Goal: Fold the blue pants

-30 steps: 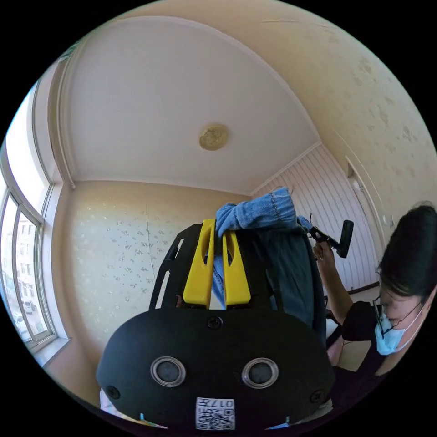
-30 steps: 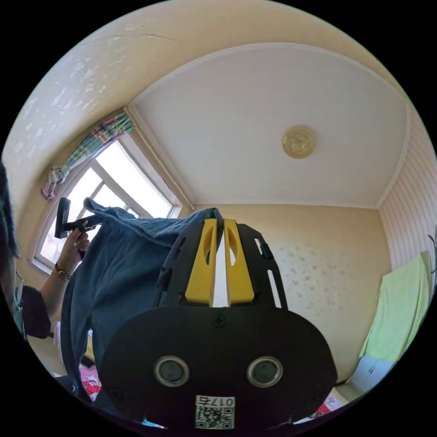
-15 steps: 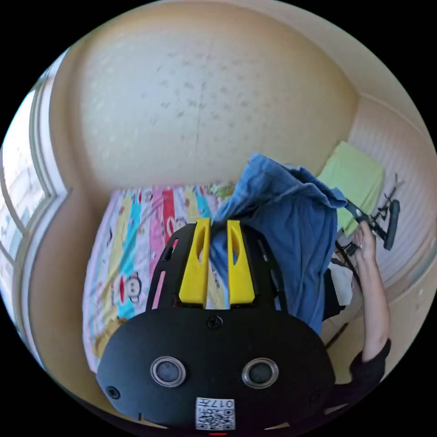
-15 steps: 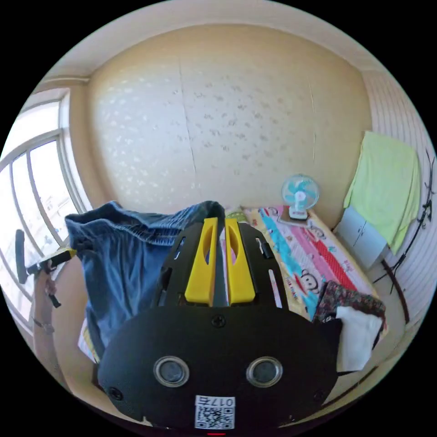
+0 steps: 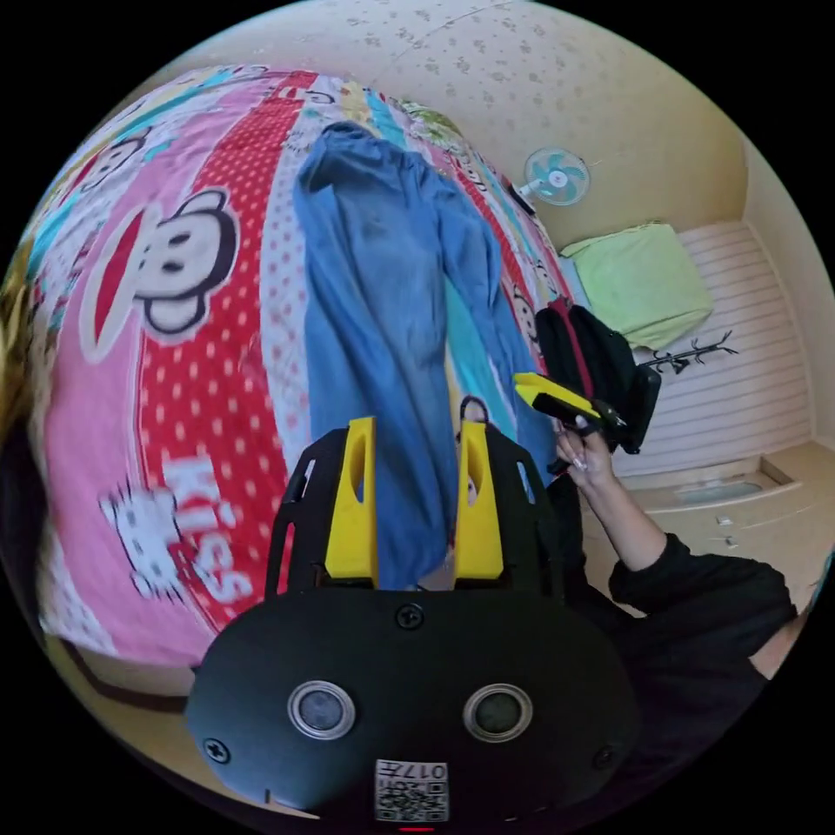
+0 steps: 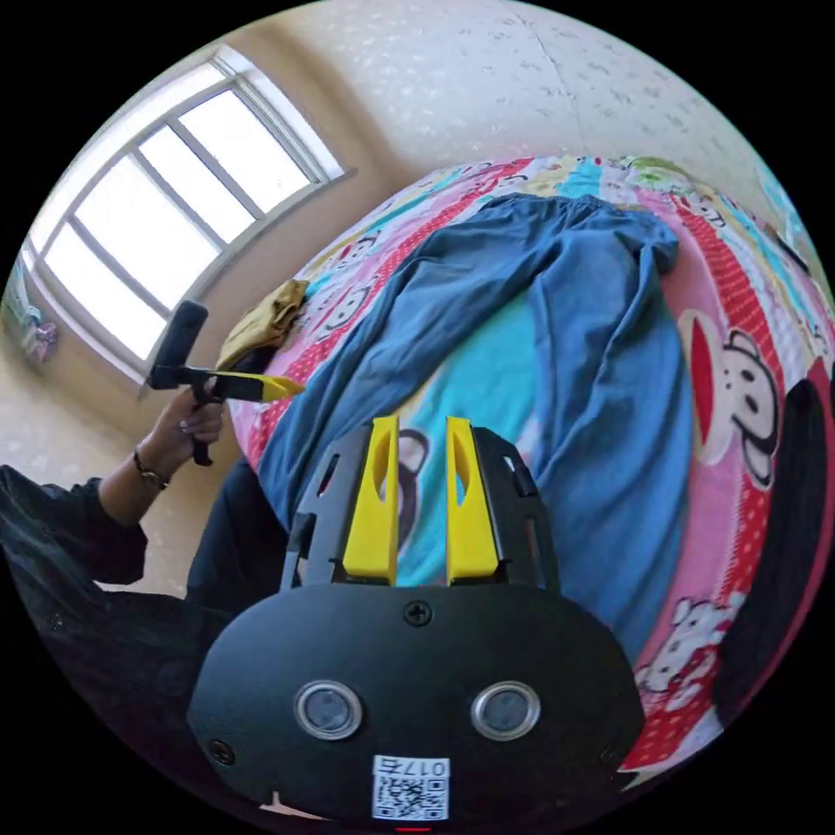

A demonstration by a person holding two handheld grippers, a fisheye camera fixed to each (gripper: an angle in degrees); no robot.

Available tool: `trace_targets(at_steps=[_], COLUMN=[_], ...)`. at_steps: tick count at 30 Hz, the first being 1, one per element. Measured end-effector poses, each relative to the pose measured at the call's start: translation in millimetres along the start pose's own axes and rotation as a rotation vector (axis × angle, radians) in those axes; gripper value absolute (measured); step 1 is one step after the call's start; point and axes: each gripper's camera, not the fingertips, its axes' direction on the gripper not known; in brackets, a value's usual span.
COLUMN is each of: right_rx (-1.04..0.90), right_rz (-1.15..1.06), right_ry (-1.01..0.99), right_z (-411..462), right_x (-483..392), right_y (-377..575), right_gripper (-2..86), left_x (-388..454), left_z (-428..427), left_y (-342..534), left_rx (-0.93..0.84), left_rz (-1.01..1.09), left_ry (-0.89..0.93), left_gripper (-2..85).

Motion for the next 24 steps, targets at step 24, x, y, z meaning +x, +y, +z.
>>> trace_targets(at_steps=[24], right_rx=[0.087], right_rz=[0.129], right_ry=[-0.130], right_z=[114], right_x=[-70], right_y=[117], right_gripper=[12.4], left_x=[-223], left_z=[-140], left_y=[206], left_rx=[0.485], left_rz=[-0.397], left_ry=[0.546], left_gripper=[5.9])
